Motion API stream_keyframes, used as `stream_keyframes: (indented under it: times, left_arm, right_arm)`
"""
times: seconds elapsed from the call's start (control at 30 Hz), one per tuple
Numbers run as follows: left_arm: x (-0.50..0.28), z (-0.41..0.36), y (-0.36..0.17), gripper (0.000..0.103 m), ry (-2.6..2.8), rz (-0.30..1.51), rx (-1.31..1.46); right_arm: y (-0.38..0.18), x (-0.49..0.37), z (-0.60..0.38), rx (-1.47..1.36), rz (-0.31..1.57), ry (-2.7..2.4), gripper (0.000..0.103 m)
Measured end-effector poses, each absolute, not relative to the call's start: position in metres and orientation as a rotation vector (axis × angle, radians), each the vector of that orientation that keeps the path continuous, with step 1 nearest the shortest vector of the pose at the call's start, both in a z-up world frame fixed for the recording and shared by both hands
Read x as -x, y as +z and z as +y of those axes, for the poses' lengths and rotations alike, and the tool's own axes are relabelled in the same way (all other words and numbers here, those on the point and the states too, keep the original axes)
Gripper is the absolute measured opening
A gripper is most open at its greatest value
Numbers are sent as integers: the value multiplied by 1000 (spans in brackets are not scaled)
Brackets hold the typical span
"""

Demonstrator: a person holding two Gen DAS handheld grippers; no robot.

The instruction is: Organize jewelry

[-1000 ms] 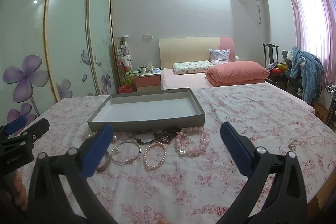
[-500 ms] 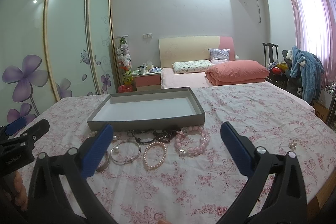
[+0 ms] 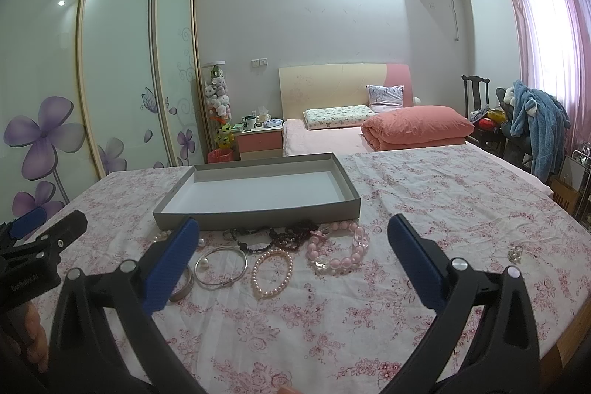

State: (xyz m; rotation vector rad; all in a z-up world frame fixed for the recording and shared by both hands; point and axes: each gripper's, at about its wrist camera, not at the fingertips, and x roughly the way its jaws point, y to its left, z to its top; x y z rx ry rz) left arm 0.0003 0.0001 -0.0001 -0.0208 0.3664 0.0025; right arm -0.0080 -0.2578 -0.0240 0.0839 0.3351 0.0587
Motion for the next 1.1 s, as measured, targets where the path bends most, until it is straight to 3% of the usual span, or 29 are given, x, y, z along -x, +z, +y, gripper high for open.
stream_keyframes:
  times: [1.1]
  left_arm:
    - [0,0,-6,101,1,377,19]
  right_arm:
    - [-26,6,-258,-86,342,59,99]
